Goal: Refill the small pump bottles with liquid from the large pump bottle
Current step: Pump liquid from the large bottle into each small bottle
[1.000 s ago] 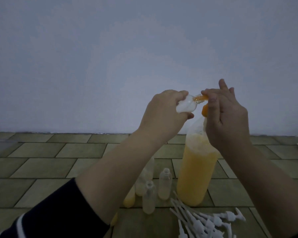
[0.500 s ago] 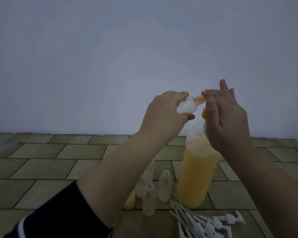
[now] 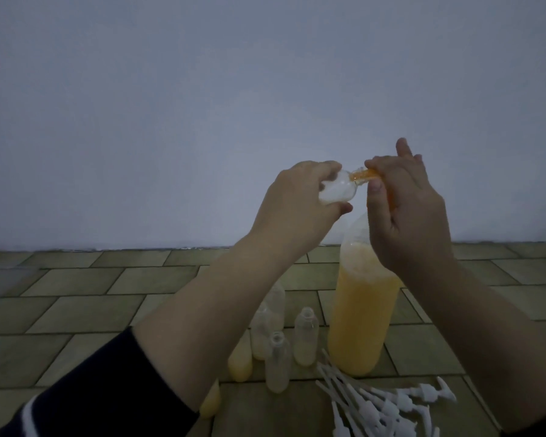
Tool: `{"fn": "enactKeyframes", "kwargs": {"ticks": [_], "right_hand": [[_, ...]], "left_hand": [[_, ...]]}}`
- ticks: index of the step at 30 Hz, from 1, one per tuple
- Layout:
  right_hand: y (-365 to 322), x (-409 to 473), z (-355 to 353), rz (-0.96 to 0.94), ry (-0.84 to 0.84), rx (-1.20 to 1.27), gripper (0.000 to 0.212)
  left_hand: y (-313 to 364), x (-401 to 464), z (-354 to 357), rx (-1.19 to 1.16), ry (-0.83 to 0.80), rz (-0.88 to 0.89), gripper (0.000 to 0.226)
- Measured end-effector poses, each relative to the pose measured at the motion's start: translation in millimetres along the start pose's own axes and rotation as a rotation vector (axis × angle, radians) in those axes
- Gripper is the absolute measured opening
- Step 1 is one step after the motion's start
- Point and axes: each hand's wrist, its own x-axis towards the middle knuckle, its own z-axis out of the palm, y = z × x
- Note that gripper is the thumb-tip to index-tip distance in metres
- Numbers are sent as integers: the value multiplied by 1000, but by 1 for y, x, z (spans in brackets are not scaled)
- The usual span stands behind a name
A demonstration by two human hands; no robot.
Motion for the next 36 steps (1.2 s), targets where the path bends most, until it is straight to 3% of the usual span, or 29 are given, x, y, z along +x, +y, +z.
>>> {"fn": "enactKeyframes", "kwargs": {"ticks": [8, 16, 24, 28, 36], "right_hand": [[-8, 13, -12, 30, -38, 10, 54], [-7, 11, -18, 21, -83, 6, 58], [-9, 11, -23, 24, -109, 24, 50], [-9, 13, -23, 37, -102, 51, 47], [-9, 12, -21, 34, -79, 54, 44]], "left_hand": [[-6, 0, -11, -67, 2, -49, 46], [-58, -30, -42, -140, 82, -267, 49], [-126, -50, -46, -1, -25, -469, 43], [-146, -48, -35, 117, -202, -543, 38], [-153, -43, -17, 276, -381, -555, 43]]}}
